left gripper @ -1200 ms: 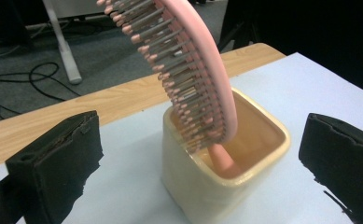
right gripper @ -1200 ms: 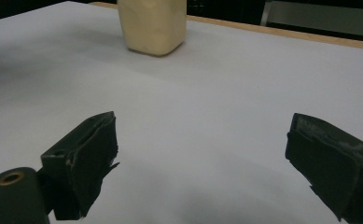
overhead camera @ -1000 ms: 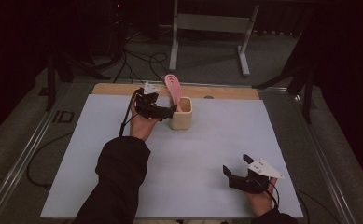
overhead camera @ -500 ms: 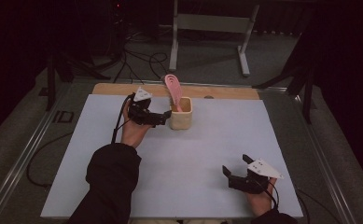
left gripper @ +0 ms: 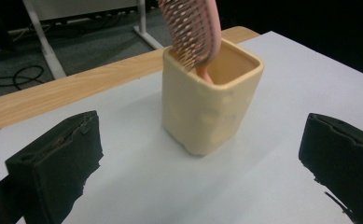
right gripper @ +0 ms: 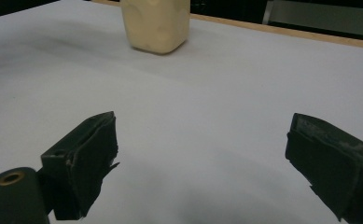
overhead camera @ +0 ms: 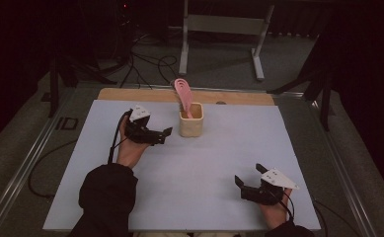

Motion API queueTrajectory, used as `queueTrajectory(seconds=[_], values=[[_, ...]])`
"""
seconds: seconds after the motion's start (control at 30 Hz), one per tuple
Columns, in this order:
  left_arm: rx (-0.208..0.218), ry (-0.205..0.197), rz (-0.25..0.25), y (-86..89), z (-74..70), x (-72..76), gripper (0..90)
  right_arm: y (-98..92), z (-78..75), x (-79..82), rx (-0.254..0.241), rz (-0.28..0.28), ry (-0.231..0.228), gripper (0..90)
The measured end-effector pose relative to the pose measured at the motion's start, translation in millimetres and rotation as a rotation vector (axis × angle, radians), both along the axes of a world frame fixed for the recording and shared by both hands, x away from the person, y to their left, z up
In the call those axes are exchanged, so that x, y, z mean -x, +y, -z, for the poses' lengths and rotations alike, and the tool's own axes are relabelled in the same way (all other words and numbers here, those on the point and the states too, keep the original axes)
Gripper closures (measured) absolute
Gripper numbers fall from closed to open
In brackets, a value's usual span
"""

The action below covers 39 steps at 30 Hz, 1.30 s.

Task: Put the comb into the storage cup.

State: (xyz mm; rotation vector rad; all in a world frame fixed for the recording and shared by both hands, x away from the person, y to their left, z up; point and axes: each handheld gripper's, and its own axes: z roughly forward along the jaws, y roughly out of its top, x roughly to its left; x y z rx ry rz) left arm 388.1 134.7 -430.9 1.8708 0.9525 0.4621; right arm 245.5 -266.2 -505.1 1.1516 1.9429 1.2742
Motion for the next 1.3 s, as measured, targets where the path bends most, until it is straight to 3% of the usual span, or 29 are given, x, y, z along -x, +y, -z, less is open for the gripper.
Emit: queueTrajectory(seconds=[0.5, 0.7, 0.83, 1.3], values=[[0.005, -0.008, -0.001, 25.5, 14.0, 28.7, 0.0, 0.8, 0.3, 0.1, 0.005, -0.001, 0.0, 9.0], [-0.011, -0.01, 0.009, 34.3, 24.2, 42.3, 0.0, 0.7, 0.2, 0.2, 0.004, 0.0, 0.0, 9.0], [0.003, -0.009, -0.004, 42.5, 28.5, 48.8, 0.0, 0.6, 0.2, 0.2, 0.003, 0.0, -0.001, 8.9], [-0.004, -0.032, -0.052, 67.6, 38.3, 71.9, 0.0, 0.3, 0.4, 0.0, 0.002, 0.0, -0.002, 8.9]])
